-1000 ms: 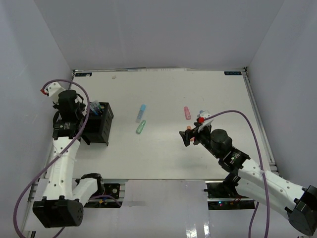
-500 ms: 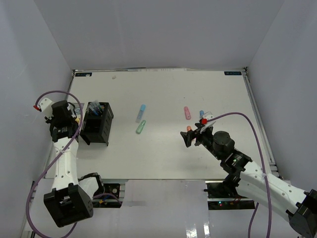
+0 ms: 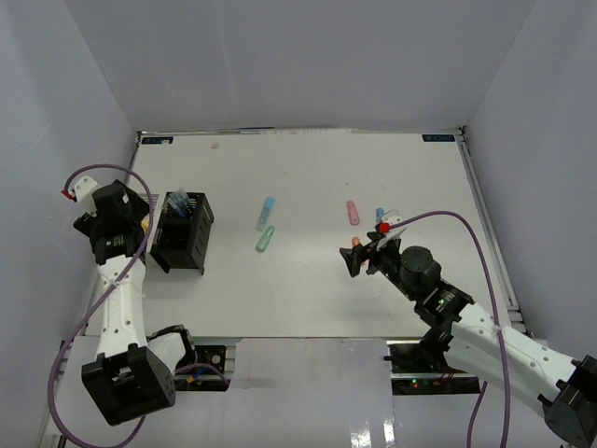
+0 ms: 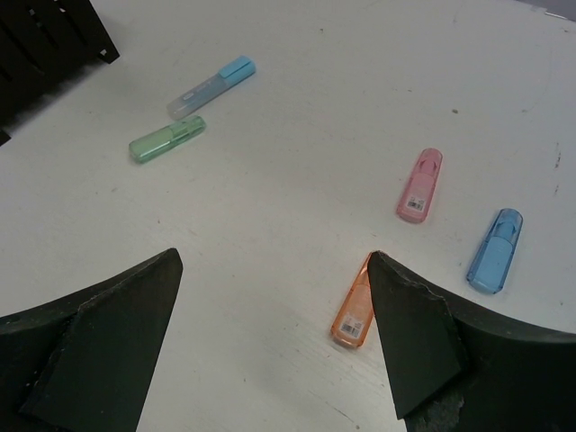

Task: Sort the stationery into containers
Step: Place the pen in the storage box, then pick up the pen from the center of the board, then place the pen in the storage box, then pick up the pen from the center of the board, then place the pen in the storage box.

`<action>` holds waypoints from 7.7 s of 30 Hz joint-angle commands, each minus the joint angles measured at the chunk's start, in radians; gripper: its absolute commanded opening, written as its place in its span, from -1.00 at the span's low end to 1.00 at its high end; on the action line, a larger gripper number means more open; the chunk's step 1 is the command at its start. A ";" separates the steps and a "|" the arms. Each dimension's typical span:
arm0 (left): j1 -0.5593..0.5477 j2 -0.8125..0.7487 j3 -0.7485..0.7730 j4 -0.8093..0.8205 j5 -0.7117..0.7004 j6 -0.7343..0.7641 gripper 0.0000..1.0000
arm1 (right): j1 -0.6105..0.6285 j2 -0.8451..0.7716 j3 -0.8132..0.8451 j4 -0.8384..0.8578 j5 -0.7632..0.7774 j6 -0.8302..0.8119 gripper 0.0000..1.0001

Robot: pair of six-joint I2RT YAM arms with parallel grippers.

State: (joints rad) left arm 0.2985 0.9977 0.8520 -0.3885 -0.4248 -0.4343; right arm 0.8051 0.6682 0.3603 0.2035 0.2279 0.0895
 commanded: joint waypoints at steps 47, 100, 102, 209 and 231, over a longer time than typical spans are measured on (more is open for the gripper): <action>-0.711 1.374 1.223 -0.593 0.354 0.236 0.32 | -0.037 0.119 -0.018 0.028 0.056 0.006 0.80; -0.095 0.001 0.085 0.255 -0.275 0.183 -0.81 | -0.047 -0.027 -0.038 0.020 -0.070 0.039 0.80; -0.091 0.010 0.065 0.293 -0.276 0.195 -0.80 | -0.047 -0.033 -0.040 0.019 -0.071 0.039 0.80; -0.808 0.692 0.667 -0.394 0.166 0.069 -0.94 | -0.053 -0.018 -0.061 0.025 0.076 0.042 0.80; -0.493 -0.043 0.009 0.017 -0.219 0.017 -0.91 | -0.057 -0.024 -0.064 0.024 0.073 0.044 0.80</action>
State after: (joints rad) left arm -0.2138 0.9829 0.9058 -0.4427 -0.6067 -0.4164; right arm 0.7528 0.6479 0.2932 0.1864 0.2920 0.1268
